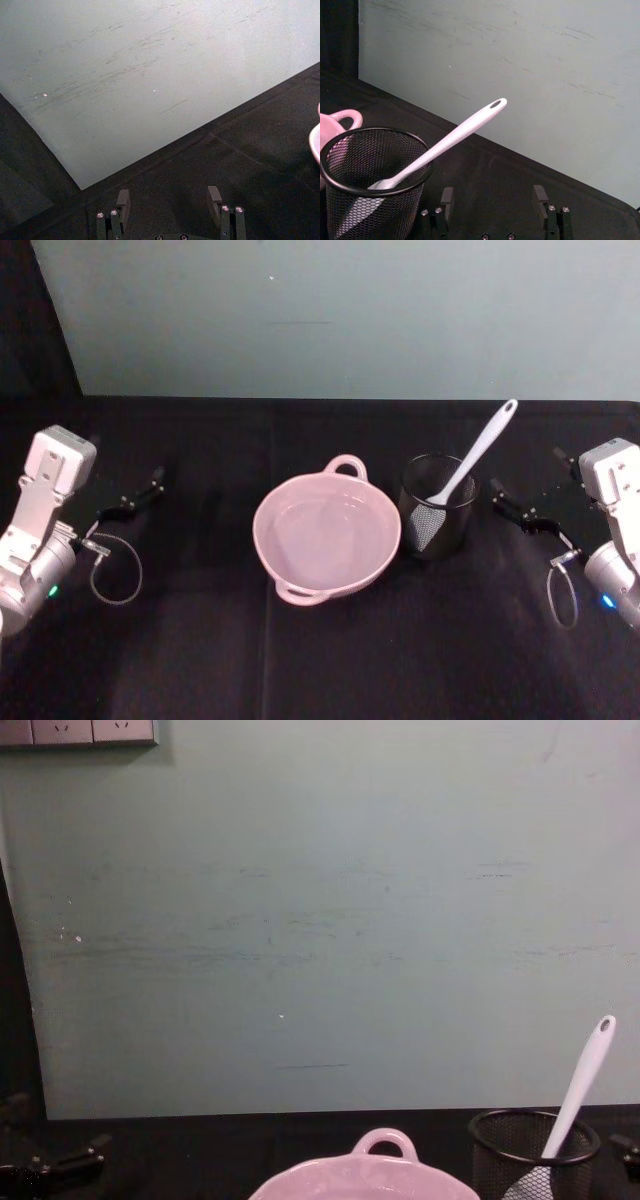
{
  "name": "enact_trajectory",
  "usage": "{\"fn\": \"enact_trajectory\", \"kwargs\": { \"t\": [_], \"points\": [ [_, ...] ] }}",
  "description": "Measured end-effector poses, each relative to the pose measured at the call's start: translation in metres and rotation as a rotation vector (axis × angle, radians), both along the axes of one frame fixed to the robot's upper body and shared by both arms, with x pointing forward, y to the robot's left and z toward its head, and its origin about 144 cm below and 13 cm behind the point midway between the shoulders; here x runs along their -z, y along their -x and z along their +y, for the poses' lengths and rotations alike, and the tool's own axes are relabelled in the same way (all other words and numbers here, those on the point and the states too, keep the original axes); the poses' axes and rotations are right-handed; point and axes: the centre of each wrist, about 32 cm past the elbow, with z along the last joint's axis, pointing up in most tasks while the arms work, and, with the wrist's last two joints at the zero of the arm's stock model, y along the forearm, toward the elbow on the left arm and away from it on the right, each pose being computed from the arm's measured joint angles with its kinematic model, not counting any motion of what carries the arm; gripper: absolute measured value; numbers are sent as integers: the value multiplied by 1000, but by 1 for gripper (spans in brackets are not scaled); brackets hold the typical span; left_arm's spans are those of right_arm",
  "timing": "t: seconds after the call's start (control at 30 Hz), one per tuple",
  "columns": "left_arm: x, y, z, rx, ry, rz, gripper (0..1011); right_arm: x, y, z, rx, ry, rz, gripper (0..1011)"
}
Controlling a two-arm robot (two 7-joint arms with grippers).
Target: Use the one hand to pick up the spoon and stir the clear water in the bowl.
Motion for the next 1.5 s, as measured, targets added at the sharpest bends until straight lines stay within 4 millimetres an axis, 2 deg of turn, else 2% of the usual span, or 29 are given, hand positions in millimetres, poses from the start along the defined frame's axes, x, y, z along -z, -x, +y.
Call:
{"fn": "enact_trajectory", "kwargs": {
  "t": [1.23,1.5],
  "points": [
    [0,0,0,0,0,0,1011,0,0,0,2,0,-2,1003],
    [0,0,0,0,0,0,1011,-8,11,-3,25,-53,-40,1002]
  ]
}}
